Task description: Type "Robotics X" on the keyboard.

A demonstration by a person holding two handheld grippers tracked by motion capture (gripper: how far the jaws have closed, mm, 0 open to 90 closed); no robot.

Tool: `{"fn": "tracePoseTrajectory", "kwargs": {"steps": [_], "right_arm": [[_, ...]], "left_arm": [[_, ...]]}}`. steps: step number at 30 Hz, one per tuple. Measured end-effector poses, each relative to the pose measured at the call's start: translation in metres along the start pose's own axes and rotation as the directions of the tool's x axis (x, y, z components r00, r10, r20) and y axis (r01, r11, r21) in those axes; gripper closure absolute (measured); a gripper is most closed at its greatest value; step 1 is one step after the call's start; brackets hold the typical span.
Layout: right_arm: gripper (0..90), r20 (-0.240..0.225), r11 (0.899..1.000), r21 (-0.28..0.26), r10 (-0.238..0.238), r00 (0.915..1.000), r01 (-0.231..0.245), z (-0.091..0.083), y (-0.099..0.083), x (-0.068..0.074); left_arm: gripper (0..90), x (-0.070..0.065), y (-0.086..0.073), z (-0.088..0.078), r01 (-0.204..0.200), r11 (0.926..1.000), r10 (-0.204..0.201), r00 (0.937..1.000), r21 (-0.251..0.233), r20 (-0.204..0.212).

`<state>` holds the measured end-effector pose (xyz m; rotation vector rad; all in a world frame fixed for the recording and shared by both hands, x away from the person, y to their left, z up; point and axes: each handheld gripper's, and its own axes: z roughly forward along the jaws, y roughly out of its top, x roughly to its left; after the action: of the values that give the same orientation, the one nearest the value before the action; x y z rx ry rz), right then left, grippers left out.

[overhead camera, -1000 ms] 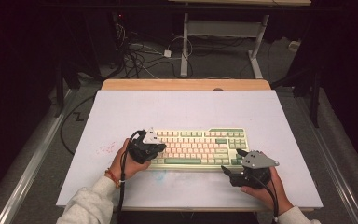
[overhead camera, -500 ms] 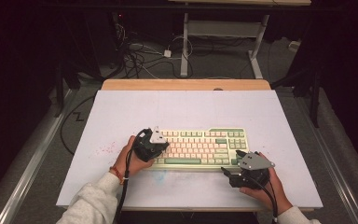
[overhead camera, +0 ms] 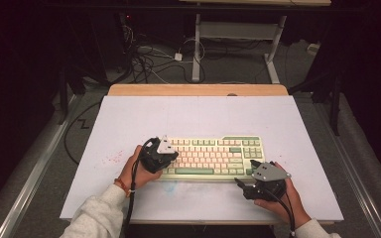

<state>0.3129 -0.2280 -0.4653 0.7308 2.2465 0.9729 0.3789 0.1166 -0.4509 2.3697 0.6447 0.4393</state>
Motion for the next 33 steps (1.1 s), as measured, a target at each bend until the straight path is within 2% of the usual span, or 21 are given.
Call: {"fn": "tracePoseTrajectory", "kwargs": {"steps": [4,8,15,18,21,26,29,33], "right_arm": [[21.9,0.001,1.0,0.002,-0.003,1.0,0.003,0.0,0.0,0.001],[21.9,-0.002,1.0,0.004,-0.009,1.0,0.009,-0.001,0.0,0.0],[22.3,-0.003,1.0,0.009,0.01,0.9999,-0.01,0.0,-0.001,-0.003],[22.9,-0.048,0.998,-0.003,0.059,0.9971,-0.059,0.0,0.0,-0.005],[23.3,-0.051,0.997,0.007,0.08,0.9955,-0.08,0.002,0.0,-0.007],[23.1,-0.035,0.999,0.011,0.04,0.9986,-0.039,0.002,0.0,-0.004],[23.1,-0.024,0.999,0.019,0.03,0.9993,-0.03,0.002,0.0,-0.003],[23.1,-0.019,1.0,0.014,0.029,0.9994,-0.028,0.001,0.0,-0.003]], "left_arm": [[87.5,-0.002,-0.001,0.003,-0.006,0.9999,0.006,1.0,0.015,-0.001],[87.5,-0.002,-0.002,0.003,-0.004,0.9999,0.004,1.0,0.011,-0.005],[86.9,-0.001,-0.005,0.001,0.0,0.9999,0.0,0.9999,0.016,-0.012],[86.8,0.0,-0.007,0.003,0.011,0.9997,-0.011,0.9999,0.021,0.009],[87.4,-0.001,-0.007,0.004,-0.005,0.9998,0.005,1.0,0.02,-0.001],[84.0,-0.002,-0.005,-0.004,-0.01,0.9999,0.009,0.9999,-0.005,-0.014],[81.6,-0.003,-0.003,-0.01,-0.034,0.9993,0.033,0.9985,-0.017,-0.044],[76.5,-0.001,-0.006,-0.016,-0.027,0.9983,0.024,0.998,-0.052,-0.059]]}}
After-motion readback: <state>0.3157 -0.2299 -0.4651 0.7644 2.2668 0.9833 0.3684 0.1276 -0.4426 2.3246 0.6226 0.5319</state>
